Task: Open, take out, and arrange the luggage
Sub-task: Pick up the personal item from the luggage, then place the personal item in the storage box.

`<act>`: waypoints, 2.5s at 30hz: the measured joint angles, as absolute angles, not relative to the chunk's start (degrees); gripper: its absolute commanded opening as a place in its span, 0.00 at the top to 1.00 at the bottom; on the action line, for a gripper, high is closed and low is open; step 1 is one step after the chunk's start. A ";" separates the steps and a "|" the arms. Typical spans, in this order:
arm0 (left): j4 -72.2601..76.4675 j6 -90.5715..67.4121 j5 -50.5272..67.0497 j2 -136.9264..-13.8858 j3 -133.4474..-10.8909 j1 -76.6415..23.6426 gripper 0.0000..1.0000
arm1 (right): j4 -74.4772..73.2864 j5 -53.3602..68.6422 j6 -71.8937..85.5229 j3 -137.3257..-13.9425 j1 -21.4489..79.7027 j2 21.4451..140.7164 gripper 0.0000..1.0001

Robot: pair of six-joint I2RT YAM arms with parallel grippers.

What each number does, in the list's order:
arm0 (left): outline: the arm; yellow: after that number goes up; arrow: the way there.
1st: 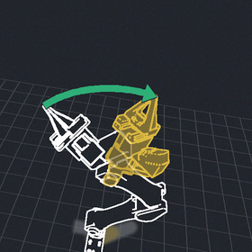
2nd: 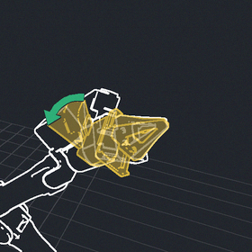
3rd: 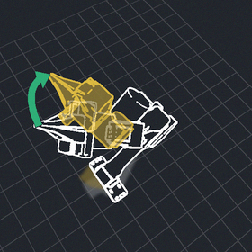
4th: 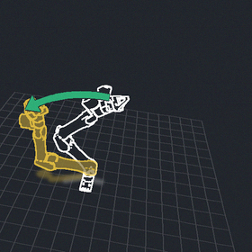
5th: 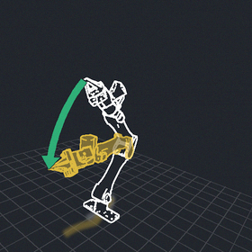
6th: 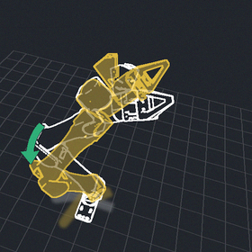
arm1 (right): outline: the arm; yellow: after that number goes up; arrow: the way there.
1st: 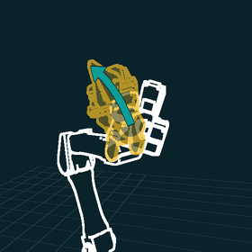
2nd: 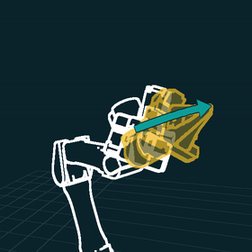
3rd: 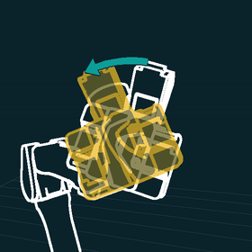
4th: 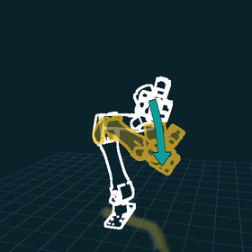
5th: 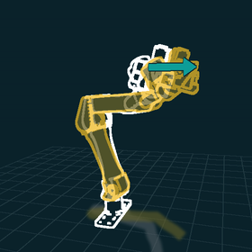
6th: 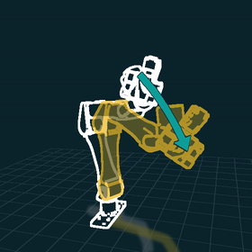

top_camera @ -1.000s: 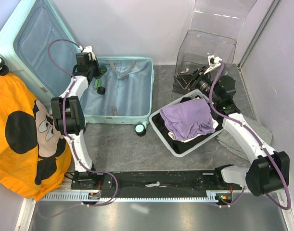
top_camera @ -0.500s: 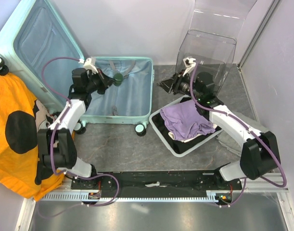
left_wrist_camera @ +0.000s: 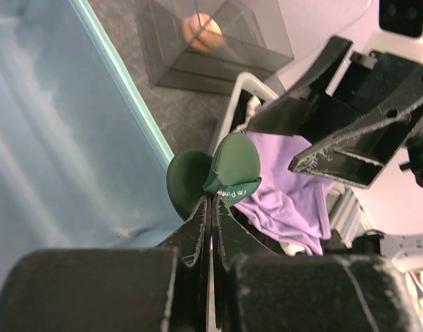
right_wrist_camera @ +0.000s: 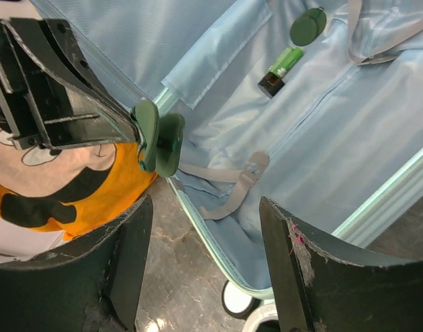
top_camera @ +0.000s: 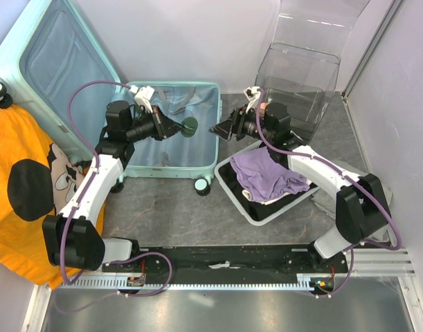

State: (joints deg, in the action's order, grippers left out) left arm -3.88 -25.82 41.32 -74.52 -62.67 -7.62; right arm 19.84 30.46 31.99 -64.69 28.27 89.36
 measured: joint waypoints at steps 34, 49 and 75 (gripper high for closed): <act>7.51 -30.09 53.12 -74.43 -55.86 -8.12 0.98 | 38.22 40.47 45.95 -65.10 31.20 98.19 0.56; 9.19 -30.61 53.30 -74.04 -55.20 -8.12 0.82 | 41.60 42.22 48.29 -65.52 31.35 99.48 1.00; 1.72 -25.93 43.51 -66.54 -55.11 -7.07 0.42 | 31.35 33.69 37.52 -65.25 26.20 91.85 1.00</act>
State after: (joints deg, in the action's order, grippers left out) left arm 1.72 -25.93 43.51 -66.54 -55.11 -7.07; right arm 31.35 33.69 37.52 -65.25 26.20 91.85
